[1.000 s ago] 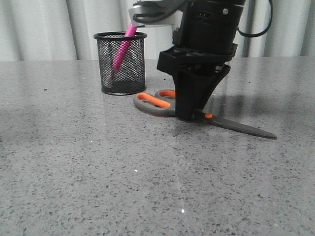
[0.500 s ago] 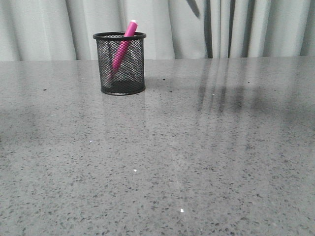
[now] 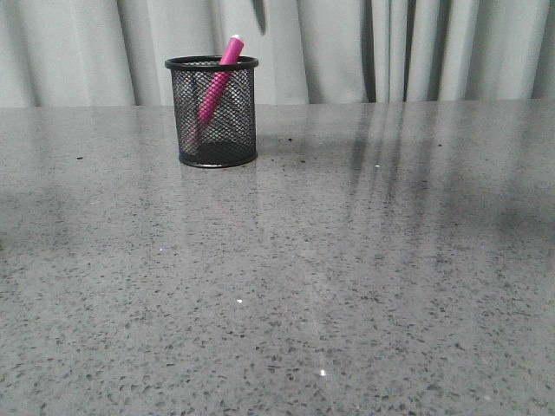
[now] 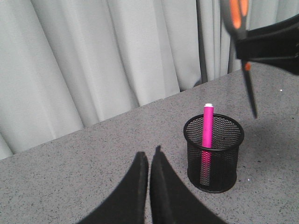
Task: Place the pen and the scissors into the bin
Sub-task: 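Carry the scissors blade-down over the mesh cup, then lower the scissors into the cup and open the right gripper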
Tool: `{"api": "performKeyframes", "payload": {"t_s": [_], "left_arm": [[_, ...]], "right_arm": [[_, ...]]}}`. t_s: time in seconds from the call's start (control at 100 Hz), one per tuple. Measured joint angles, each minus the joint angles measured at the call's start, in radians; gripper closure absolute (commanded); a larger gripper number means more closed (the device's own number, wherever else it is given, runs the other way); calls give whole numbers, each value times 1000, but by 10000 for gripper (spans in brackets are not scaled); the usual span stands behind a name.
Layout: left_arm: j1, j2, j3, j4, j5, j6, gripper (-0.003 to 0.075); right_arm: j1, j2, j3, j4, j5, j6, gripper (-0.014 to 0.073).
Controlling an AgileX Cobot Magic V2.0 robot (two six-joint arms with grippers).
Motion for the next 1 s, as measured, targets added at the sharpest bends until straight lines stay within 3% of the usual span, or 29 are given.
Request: {"api": "performKeyframes", "payload": {"t_s": [0.39, 0.91, 1.0], "left_arm": [[0, 0, 0, 0, 0, 0, 739], [0, 0, 0, 0, 0, 0, 739], [0, 0, 0, 0, 0, 0, 739]], "right_arm": [[22, 164, -97, -14, -61, 0, 670], [18, 232, -97, -21, 113, 0, 669], [11, 232, -97, -23, 136, 0, 635]]}}
